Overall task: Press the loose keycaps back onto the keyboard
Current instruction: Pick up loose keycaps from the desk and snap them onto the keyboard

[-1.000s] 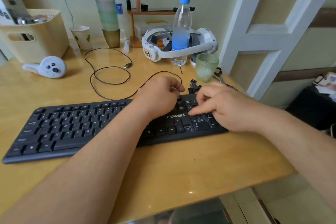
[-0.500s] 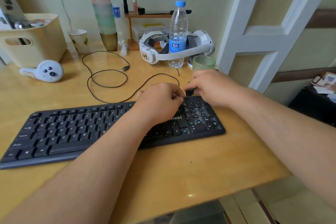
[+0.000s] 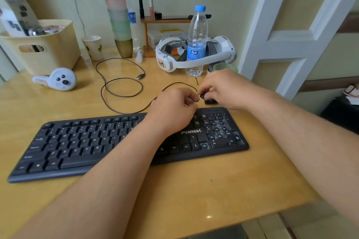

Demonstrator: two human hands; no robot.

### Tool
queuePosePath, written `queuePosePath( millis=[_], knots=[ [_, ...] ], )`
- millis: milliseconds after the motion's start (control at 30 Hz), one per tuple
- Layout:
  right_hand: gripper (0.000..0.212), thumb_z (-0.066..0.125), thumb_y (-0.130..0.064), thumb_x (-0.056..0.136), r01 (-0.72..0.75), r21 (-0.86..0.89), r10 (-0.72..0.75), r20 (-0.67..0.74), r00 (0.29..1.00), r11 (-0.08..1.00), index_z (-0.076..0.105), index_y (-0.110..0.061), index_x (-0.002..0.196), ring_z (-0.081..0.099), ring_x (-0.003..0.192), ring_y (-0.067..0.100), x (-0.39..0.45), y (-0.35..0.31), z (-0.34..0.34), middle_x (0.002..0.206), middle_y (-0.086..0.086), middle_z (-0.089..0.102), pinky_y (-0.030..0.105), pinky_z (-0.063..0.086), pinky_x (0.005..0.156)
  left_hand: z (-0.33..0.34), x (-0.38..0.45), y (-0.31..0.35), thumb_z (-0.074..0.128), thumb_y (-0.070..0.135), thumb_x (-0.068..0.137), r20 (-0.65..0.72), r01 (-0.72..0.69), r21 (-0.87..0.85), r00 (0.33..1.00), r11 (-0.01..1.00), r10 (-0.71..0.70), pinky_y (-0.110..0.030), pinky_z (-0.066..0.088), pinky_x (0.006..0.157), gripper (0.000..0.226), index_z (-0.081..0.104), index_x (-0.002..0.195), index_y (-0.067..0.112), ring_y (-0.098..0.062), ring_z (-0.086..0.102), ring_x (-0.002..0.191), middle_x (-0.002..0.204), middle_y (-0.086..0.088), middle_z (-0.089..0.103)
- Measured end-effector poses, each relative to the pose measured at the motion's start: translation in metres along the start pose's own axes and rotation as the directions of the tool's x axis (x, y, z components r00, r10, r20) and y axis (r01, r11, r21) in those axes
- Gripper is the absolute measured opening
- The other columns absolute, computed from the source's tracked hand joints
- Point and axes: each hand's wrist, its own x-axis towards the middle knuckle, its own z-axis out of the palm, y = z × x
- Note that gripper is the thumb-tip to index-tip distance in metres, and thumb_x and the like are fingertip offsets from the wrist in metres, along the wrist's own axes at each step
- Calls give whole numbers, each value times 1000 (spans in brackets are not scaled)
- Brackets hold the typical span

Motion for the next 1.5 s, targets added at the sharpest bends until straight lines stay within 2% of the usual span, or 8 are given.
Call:
queuePosePath(
  millis=[100,200,500,633,933,1067,1200,1500],
  knots=[
    [21,72,-26,96,-62,471,141,-135,981,880,77,-42,107,64,86,3,-16,-10,5,89,-20,69,25,49,76,-4,-1,0,69,26,93,-73,-34,-38,997,999,31,-34,56,83,25,61,112,40,-11,67,94,100,16,67],
    [27,73,-19,95,-6,736,229,-203,952,677,77,-46,98,70,87,15,-26,-18,21,89,-12,76,37,60,83,-5,-4,2,67,21,93,-163,-106,-65,982,992,94,-32,55,78,33,49,112,41,-2,66,88,102,18,68],
    [16,62,-20,102,38,908,286,-171,943,418,78,-22,102,58,67,10,-36,-21,31,69,-1,65,27,50,66,-3,-10,12,71,22,95,-270,-242,-165,943,956,192,-13,48,73,14,68,102,34,0,66,88,88,23,71],
    [17,64,-13,101,117,950,290,-203,935,289,76,-22,109,58,69,12,-39,-25,26,76,1,72,25,49,63,-3,-8,11,69,23,97,-250,-179,-304,963,936,103,-20,48,71,10,72,99,32,2,65,77,85,22,73],
    [28,55,-3,103,184,909,233,-284,930,374,71,-24,113,67,73,15,-42,-28,23,81,5,75,25,54,66,-3,-8,13,72,20,97,-192,-97,-633,981,768,-34,-22,51,69,5,75,95,23,-5,64,71,78,7,76],
    [34,56,-3,103,214,883,185,-313,932,418,70,-30,116,68,74,18,-44,-29,23,83,5,75,26,55,67,-3,-8,13,71,17,98,-202,-115,-667,979,736,-30,-26,56,77,5,74,99,21,-9,71,80,86,1,79],
    [23,60,-7,102,209,873,192,-319,928,440,67,-29,108,69,73,17,-45,-25,23,82,2,76,27,55,67,-3,-10,16,69,15,99,-180,-120,-703,984,701,-12,-16,53,75,7,75,102,17,-3,70,77,81,5,77],
    [29,76,-14,92,150,737,167,-338,926,659,79,-37,110,72,82,10,-52,-17,19,86,-11,76,29,59,81,-3,-8,12,69,27,98,-105,-4,-563,992,826,-66,-21,49,63,13,80,91,27,-8,60,68,82,-5,76]
  ],
)
